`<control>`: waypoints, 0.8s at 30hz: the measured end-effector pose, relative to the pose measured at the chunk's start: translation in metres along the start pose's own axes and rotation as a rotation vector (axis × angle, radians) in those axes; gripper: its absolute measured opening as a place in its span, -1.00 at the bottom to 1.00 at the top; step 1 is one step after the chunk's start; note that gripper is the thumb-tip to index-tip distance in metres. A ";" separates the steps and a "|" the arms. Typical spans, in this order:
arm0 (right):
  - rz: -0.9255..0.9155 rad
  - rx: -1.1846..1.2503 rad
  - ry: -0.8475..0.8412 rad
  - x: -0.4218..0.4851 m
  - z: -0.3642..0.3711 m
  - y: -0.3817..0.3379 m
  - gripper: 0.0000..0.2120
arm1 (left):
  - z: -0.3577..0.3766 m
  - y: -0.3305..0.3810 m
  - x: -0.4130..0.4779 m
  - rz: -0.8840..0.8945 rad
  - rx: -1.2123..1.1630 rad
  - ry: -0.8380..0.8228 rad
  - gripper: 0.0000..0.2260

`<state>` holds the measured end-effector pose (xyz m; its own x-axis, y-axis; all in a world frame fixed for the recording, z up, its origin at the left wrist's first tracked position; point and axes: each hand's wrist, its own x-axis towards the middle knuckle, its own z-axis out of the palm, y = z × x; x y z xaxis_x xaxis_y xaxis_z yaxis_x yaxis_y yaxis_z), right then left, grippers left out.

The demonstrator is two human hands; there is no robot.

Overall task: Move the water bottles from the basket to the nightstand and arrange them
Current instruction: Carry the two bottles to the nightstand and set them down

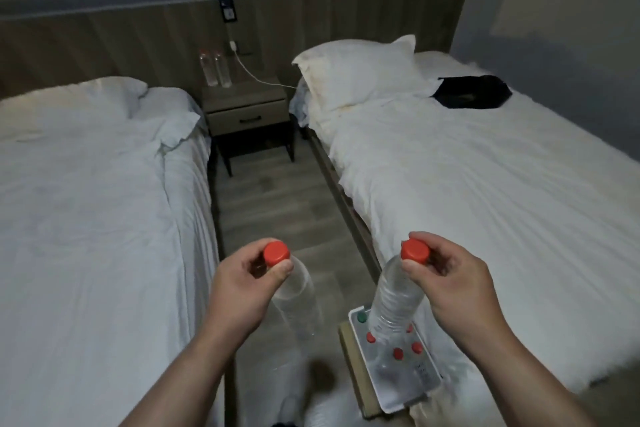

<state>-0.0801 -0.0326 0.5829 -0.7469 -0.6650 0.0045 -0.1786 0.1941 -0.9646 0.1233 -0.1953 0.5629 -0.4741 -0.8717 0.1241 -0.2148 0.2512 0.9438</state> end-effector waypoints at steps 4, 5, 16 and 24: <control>-0.005 -0.021 -0.093 0.040 0.045 -0.014 -0.65 | -0.032 -0.006 0.030 -0.021 -0.008 0.070 -0.82; -0.007 -0.033 -0.111 0.052 0.057 -0.016 -0.65 | -0.040 -0.009 0.040 -0.029 0.004 0.087 -0.81; 0.014 -0.015 -0.239 0.169 0.174 -0.051 -0.62 | -0.117 -0.059 0.170 -0.118 0.091 0.134 -0.79; 0.026 0.069 -0.208 0.248 0.208 -0.065 -0.62 | -0.121 -0.067 0.251 -0.130 0.056 0.178 -0.93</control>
<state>-0.1210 -0.3603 0.5918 -0.6009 -0.7964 -0.0683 -0.1115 0.1681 -0.9794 0.1219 -0.4815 0.5680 -0.2823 -0.9575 0.0588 -0.3141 0.1502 0.9374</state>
